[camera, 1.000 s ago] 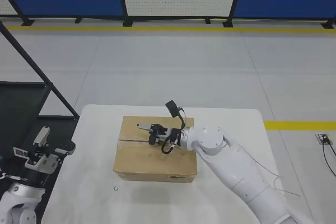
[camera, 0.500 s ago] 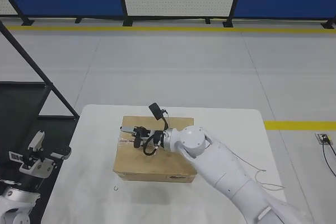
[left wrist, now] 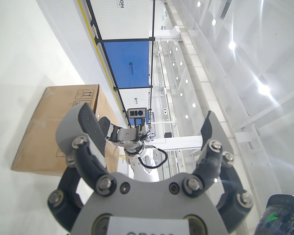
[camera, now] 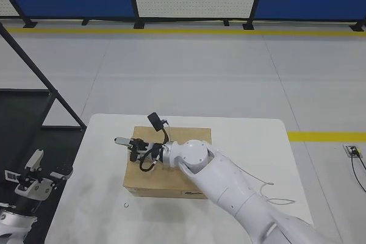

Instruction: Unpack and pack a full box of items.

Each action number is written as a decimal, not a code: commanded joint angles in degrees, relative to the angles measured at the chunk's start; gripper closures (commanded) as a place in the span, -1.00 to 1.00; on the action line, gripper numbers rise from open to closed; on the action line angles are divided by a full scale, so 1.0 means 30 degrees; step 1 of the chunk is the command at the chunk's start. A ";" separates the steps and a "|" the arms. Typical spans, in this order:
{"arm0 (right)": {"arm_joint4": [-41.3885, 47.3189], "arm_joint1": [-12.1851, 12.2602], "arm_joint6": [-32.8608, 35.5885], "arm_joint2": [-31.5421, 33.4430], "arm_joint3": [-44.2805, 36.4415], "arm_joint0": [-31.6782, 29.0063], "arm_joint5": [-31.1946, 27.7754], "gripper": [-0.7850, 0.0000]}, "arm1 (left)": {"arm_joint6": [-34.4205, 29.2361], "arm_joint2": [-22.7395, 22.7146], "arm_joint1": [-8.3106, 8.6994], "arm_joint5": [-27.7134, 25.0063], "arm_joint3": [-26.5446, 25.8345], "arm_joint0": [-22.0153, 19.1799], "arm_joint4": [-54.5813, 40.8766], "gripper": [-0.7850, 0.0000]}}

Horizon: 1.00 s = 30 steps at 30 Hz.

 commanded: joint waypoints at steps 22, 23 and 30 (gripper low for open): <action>0.0597 -0.0651 0.2622 0.1813 0.2831 0.0275 -0.1120 -1.00 | -0.1141 0.0645 0.0664 0.0152 0.0047 -0.0369 0.0190 -1.00; 0.0525 -0.0553 0.2691 0.1961 0.2791 0.0232 -0.1127 -1.00 | -0.1134 0.0705 0.0685 0.0154 0.0029 -0.0385 0.0189 -1.00; -0.0552 0.0247 0.2790 0.2870 0.1766 -0.0302 -0.0617 -1.00 | -0.1042 0.1188 0.0840 0.0253 -0.0064 -0.0538 0.0357 -1.00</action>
